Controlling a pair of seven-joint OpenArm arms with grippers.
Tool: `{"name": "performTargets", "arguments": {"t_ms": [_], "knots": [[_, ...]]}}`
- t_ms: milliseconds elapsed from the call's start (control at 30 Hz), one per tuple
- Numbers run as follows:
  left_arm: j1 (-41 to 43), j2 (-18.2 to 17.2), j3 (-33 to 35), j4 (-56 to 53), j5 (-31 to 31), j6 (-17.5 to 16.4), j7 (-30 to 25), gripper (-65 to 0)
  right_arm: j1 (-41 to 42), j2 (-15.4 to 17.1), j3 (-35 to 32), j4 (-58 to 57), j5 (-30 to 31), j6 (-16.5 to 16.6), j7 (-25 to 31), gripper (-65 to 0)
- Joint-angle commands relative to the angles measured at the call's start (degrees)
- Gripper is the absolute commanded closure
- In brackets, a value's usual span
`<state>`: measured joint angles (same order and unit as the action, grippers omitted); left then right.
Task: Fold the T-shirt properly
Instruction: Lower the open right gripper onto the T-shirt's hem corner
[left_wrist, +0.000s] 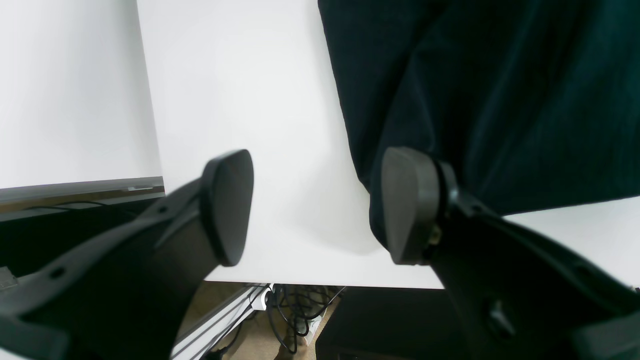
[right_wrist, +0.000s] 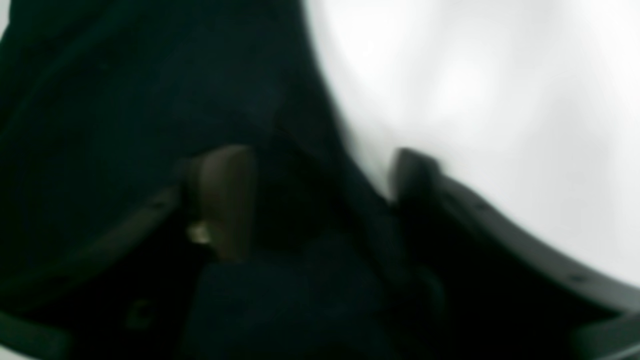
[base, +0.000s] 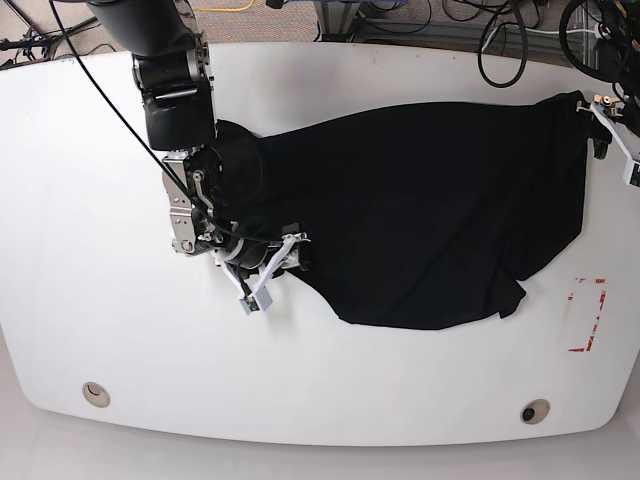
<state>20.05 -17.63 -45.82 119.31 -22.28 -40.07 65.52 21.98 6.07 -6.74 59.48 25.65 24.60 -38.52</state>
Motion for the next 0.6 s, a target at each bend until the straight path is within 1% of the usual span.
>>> {"name": "performTargets", "arguments": {"t_ms": [0,67,133,200,467,567], "knots": [[-0.12,-1.06,-0.62,0.65,0.16,0.07,-0.67,-38.1,1.69,0.18,0.12,0.89,0.74,0.28,1.06,-28.6],[-0.27,-1.1,-0.8,0.6,0.13,0.07,-0.71,-37.9,1.74,0.17,0.22,0.8,0.74,0.28,1.07,-22.4],[-0.24,-1.06,-0.93,0.76,0.01,0.07,-0.77,-37.8,1.76,0.4,0.25,0.89,0.79,0.35,1.2,-8.7],[-0.32,-1.02,-1.0,0.66,-0.03,0.07,-0.78,-37.7,1.71,0.47,0.32,0.9,0.81,0.35,1.29,-5.3],[-1.15,-0.58,-0.86,0.17,0.77,0.07,-0.87,-37.3,1.21,1.03,0.98,1.6,0.87,0.78,1.65,-1.1],[-1.53,-0.33,-0.68,-0.44,0.93,0.07,-0.89,-37.2,1.01,1.22,1.15,1.76,0.82,0.9,1.66,-0.9]]}}
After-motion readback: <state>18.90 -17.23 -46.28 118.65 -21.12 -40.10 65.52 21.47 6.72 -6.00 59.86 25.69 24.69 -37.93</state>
